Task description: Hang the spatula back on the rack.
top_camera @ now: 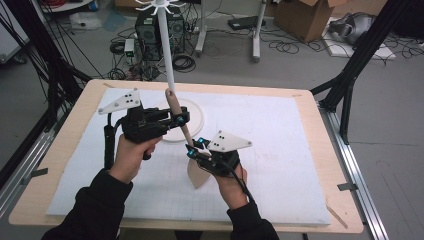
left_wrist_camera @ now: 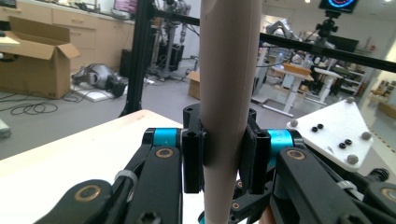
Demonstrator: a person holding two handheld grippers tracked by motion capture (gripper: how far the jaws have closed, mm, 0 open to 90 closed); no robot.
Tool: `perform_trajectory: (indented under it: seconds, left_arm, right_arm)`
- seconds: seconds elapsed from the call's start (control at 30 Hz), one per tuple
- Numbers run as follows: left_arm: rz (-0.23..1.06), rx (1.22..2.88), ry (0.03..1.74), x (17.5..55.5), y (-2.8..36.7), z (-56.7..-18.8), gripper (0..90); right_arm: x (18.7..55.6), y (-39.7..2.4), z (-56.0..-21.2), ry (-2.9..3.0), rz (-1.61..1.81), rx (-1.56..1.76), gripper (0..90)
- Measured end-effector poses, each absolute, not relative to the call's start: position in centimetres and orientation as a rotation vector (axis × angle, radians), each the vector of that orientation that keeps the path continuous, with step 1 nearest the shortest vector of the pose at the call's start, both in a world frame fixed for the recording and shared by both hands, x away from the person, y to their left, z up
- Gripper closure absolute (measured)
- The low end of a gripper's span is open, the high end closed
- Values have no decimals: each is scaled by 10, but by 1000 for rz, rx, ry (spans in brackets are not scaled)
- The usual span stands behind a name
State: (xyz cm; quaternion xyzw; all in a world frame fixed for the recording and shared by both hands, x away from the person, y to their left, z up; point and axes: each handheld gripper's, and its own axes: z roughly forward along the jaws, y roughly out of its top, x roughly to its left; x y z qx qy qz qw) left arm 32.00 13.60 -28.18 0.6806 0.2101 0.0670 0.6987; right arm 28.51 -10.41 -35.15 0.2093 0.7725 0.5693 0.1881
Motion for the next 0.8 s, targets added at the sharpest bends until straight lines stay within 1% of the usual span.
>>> perform_trajectory:
  seconds: [0.03,0.07,0.13,0.17,0.33,0.4,0.63,0.73,0.8]
  left_arm:
    - [149,1517,468,320,136,-282,740]
    - [150,1524,457,320,136,-282,740]
    - [147,1544,432,320,137,-281,742]
    - [134,1552,413,319,137,-281,742]
    - [106,1566,367,317,139,-277,742]
    - [93,1579,320,315,139,-274,742]
    - [43,1592,209,309,140,-270,742]
    - [24,1596,183,308,139,-270,742]
    - [10,1601,150,307,138,-271,741]
  right_arm:
    - [285,-104,-352,2173,1602,589,748]
    - [284,-105,-351,2189,1612,578,720]
    - [285,-107,-350,2193,1640,548,655]
    - [284,-109,-349,2208,1650,495,599]
    - [284,-112,-347,2242,1692,398,521]
    - [284,-112,-346,2255,1715,351,502]
    - [289,-108,-348,2317,1805,217,496]
    - [293,-106,-350,2348,1825,171,538]
    - [293,-104,-351,2371,1827,141,596]
